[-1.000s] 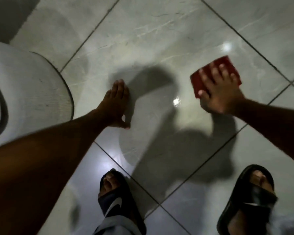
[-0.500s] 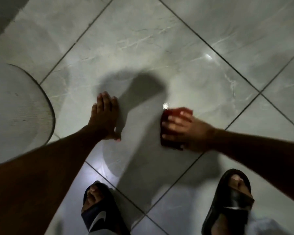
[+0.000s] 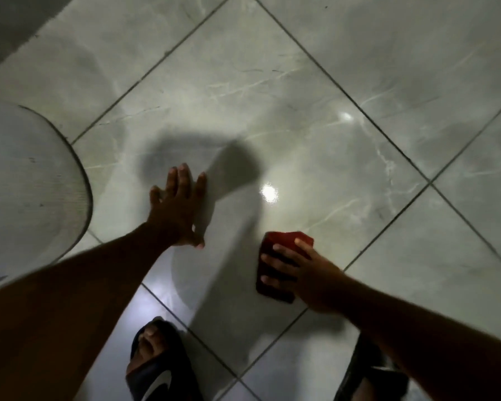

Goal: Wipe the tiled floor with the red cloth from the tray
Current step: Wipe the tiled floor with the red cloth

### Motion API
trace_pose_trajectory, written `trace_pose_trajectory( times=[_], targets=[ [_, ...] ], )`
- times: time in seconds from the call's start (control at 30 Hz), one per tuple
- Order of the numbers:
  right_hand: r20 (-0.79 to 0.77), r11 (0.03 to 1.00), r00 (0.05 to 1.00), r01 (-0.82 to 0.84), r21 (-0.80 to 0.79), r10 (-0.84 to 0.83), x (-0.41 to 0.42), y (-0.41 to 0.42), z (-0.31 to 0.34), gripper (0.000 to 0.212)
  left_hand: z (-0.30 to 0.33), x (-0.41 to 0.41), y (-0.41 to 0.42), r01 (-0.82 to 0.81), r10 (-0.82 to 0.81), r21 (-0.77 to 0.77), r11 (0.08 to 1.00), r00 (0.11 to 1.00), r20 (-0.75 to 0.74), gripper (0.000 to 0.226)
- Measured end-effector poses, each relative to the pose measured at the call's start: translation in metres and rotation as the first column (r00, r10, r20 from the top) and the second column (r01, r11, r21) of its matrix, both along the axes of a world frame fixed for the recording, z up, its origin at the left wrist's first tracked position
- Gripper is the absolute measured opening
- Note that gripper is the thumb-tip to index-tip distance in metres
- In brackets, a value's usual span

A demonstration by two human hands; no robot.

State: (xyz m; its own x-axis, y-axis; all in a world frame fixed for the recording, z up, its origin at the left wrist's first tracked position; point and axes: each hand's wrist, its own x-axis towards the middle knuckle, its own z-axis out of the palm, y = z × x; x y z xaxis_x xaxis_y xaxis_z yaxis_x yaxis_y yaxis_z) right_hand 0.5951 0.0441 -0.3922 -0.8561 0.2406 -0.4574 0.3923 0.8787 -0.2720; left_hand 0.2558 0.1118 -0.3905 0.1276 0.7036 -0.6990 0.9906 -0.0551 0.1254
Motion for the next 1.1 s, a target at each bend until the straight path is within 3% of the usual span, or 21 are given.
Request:
trace_pose_trajectory(
  times=[0.07, 0.13, 0.17, 0.23, 0.3, 0.33, 0.37, 0.4, 0.47, 0.53, 0.57, 0.63, 0.7, 0.73, 0.83, 0.87, 0.9, 0.93, 1.0, 1.1],
  targets=[
    [-0.004, 0.997, 0.998, 0.058, 0.056, -0.058, 0.026, 0.033, -0.004, 0.073, -0.001, -0.002, 0.0, -0.008, 0.008, -0.014, 1.0, 1.0, 0.005, 0.161],
    [0.085, 0.911, 0.911, 0.392, 0.124, -0.404, 0.04, 0.072, -0.008, 0.074, -0.001, -0.002, 0.0, -0.015, 0.015, -0.041, 0.999, 1.0, 0.019, 0.159],
    [0.122, 0.796, 0.787, 0.592, 0.128, -0.605, 0.041, 0.093, -0.01, 0.076, 0.0, -0.002, 0.001, -0.017, 0.018, -0.052, 0.999, 1.0, 0.023, 0.159],
    [0.151, 0.437, 0.42, 0.893, 0.108, -0.895, 0.022, 0.134, -0.01, 0.08, 0.001, -0.001, 0.002, -0.019, 0.021, -0.071, 0.997, 1.0, 0.02, 0.158],
    [0.142, 0.138, 0.127, 0.988, 0.071, -0.982, -0.023, 0.152, -0.009, 0.081, 0.001, -0.001, 0.003, -0.029, 0.03, -0.086, 0.996, 0.999, 0.016, 0.158],
    [0.099, 0.079, 0.071, 0.994, 0.075, -0.993, -0.049, 0.149, -0.01, 0.081, 0.001, 0.0, 0.003, -0.028, 0.029, -0.084, 0.996, 0.999, 0.016, 0.158],
    [0.035, 0.109, 0.106, 0.99, 0.095, -0.994, -0.073, 0.135, -0.013, 0.083, 0.001, 0.0, 0.002, -0.023, 0.024, -0.079, 0.997, 1.0, 0.016, 0.158],
    [-0.014, 0.22, 0.223, 0.969, 0.112, -0.975, -0.094, 0.11, -0.016, 0.085, 0.001, 0.0, 0.002, -0.017, 0.019, -0.079, 0.997, 1.0, 0.016, 0.158],
    [-0.032, 0.537, 0.541, 0.84, 0.078, -0.841, -0.115, 0.04, -0.011, 0.089, 0.003, 0.001, 0.003, -0.011, 0.012, -0.084, 0.996, 1.0, 0.017, 0.156],
    [0.024, 0.777, 0.777, 0.628, 0.043, -0.629, -0.094, -0.021, -0.003, 0.092, 0.007, 0.0, 0.003, -0.02, 0.022, -0.082, 0.996, 1.0, 0.02, 0.155],
    [0.05, 0.839, 0.837, 0.543, 0.039, -0.545, -0.069, -0.038, 0.0, 0.094, 0.009, 0.0, 0.002, -0.024, 0.026, -0.084, 0.996, 0.999, 0.021, 0.154],
    [0.102, 0.868, 0.862, 0.495, 0.03, -0.496, -0.014, -0.04, 0.009, 0.094, 0.008, 0.001, 0.002, -0.02, 0.022, -0.078, 0.997, 1.0, 0.018, 0.154],
    [0.127, 0.777, 0.767, 0.621, 0.102, -0.629, 0.033, -0.016, 0.005, 0.087, 0.006, 0.001, 0.002, -0.013, 0.014, -0.074, 0.997, 1.0, 0.011, 0.154],
    [0.14, 0.657, 0.643, 0.741, 0.135, -0.753, 0.047, 0.007, 0.002, 0.083, 0.005, 0.002, 0.002, -0.011, 0.011, -0.071, 0.997, 1.0, 0.008, 0.155],
    [0.053, 0.077, 0.069, 0.981, 0.176, -0.996, 0.038, 0.105, -0.007, 0.078, 0.0, 0.001, 0.001, -0.005, 0.005, -0.047, 0.999, 1.0, 0.0, 0.155],
    [0.017, -0.041, -0.044, 0.99, 0.135, -0.999, 0.022, 0.137, -0.01, 0.078, -0.001, 0.0, 0.001, -0.003, 0.003, -0.038, 0.999, 1.0, -0.001, 0.156],
    [-0.01, -0.056, -0.055, 0.993, 0.1, -0.998, -0.001, 0.161, -0.011, 0.08, -0.003, 0.0, 0.0, -0.003, 0.003, -0.031, 1.0, 1.0, 0.001, 0.156],
    [-0.024, 0.017, 0.019, 0.996, 0.085, -1.0, -0.027, 0.176, -0.013, 0.083, -0.006, -0.001, -0.001, -0.001, 0.001, -0.025, 1.0, 1.0, 0.0, 0.156],
    [-0.034, 0.302, 0.304, 0.951, 0.059, -0.952, -0.079, 0.165, -0.015, 0.088, -0.007, 0.0, 0.0, 0.006, -0.006, -0.014, 1.0, 1.0, -0.012, 0.156],
    [-0.03, 0.721, 0.721, 0.693, 0.01, -0.693, -0.102, 0.072, -0.011, 0.084, 0.004, 0.002, -0.008, -0.002, 0.003, 0.027, 1.0, 1.0, -0.024, 0.15]
  ],
)
